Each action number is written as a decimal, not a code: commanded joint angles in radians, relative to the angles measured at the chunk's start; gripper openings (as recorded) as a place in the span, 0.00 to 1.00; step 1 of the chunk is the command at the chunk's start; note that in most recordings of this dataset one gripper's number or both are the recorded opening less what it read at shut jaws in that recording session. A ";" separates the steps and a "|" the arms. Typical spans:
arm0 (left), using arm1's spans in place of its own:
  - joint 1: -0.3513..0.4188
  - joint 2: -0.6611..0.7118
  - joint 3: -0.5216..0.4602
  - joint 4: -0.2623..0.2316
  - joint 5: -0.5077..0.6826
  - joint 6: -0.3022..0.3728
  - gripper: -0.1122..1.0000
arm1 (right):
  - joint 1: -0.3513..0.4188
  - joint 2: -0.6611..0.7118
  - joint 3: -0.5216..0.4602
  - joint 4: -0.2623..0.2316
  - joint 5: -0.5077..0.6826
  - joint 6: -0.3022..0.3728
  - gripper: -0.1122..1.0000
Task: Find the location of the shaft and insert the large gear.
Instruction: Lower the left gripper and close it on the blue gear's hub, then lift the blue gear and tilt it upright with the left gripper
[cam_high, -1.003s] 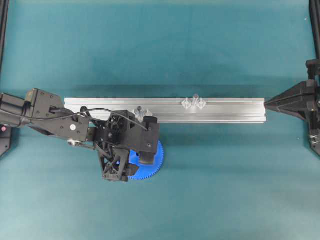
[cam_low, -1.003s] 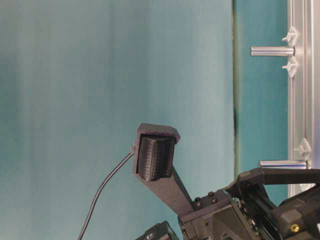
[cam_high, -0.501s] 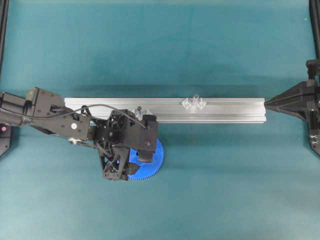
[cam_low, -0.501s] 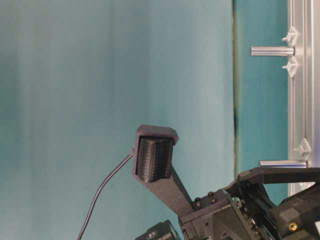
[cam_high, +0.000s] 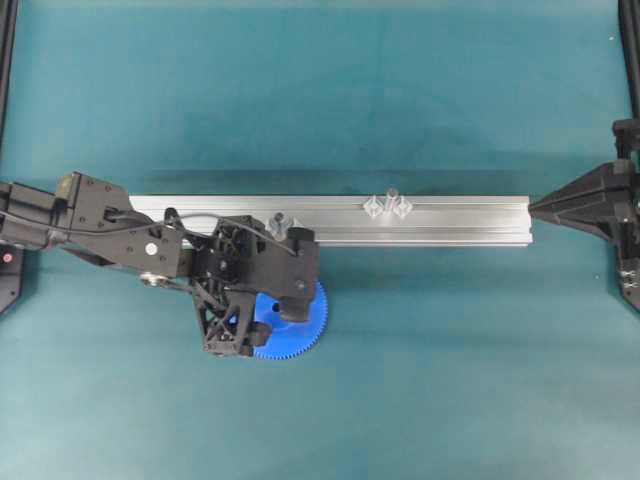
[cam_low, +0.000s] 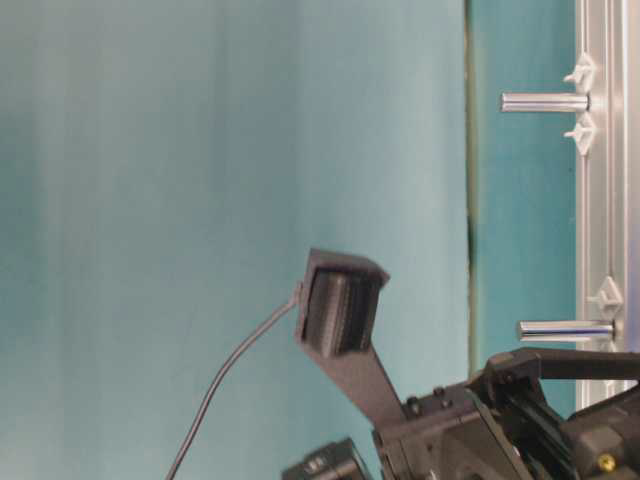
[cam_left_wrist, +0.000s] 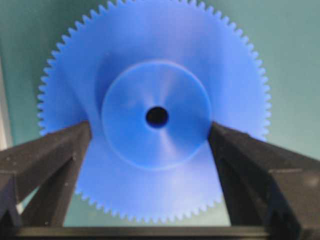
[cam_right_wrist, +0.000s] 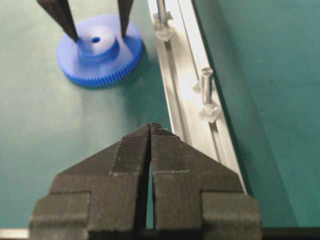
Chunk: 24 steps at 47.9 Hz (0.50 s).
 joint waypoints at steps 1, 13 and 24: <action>-0.009 -0.011 -0.035 0.002 -0.005 -0.002 0.93 | -0.002 0.005 -0.006 0.000 -0.009 0.009 0.11; -0.011 0.005 -0.052 0.002 -0.006 -0.006 0.93 | -0.002 0.003 -0.006 0.002 -0.009 0.011 0.11; -0.009 0.006 -0.057 0.003 -0.006 -0.011 0.93 | -0.002 0.003 -0.003 0.000 -0.009 0.011 0.11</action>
